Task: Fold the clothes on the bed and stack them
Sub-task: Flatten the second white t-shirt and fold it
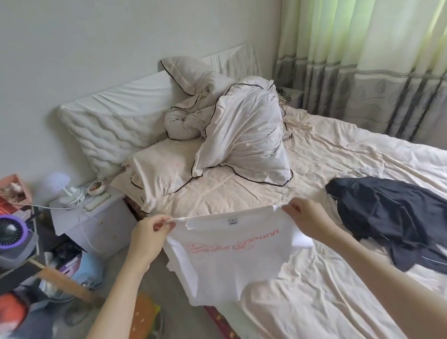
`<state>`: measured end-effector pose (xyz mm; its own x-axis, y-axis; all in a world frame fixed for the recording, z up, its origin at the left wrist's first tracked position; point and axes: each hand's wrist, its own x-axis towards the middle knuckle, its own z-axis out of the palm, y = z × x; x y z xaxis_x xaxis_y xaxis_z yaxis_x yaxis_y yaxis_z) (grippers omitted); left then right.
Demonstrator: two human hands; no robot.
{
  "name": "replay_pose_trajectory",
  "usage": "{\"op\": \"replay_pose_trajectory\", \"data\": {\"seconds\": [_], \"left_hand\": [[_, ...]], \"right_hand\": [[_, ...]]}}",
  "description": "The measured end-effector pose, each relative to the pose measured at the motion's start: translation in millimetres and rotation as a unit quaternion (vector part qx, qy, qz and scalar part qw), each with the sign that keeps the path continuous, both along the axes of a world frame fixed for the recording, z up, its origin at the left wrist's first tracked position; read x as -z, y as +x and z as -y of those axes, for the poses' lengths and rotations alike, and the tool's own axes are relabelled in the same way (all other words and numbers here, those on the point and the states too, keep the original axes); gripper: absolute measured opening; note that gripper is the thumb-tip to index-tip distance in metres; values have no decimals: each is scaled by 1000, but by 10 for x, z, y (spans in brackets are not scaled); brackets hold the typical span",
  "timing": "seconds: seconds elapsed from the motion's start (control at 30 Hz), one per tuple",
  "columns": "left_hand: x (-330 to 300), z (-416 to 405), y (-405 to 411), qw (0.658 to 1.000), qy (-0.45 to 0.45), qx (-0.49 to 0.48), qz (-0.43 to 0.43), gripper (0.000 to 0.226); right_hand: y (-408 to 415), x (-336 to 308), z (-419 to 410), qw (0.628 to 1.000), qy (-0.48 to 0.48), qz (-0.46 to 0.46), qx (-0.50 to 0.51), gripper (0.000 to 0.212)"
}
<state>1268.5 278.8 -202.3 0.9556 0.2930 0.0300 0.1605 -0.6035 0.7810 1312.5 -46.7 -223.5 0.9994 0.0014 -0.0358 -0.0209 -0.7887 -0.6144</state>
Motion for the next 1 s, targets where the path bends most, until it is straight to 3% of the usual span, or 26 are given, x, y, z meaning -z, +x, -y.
{"op": "replay_pose_trajectory", "data": {"seconds": [0.17,0.23,0.37,0.5,0.6,0.7,0.8,1.0], "left_hand": [[313,54,-294,968,-227,-88,-61,14],[381,34,-418,960,-257,-75,-87,16],[477,-133,-712,966,-224,20,-126,20],[473,-281,-950,978,-122,123,-117,34],[343,-350,-990,974,-113,169,-103,34],[294,-421,-930,972,-113,190,-81,34],[370,-457,-789,976,-111,182,-46,19],[689,-523,-33,990,-52,132,-27,8]], "right_hand": [[-338,129,16,997,68,-40,-16,19],[-526,117,-62,995,92,-27,7,21],[-1034,135,-244,990,94,64,88,23],[-1385,155,-314,985,-39,133,107,24],[-1491,165,-356,974,-62,190,110,25],[-1432,167,-371,971,-64,213,93,20],[-1247,218,-392,971,-81,214,75,14],[-483,410,-481,976,-89,194,46,19]]}}
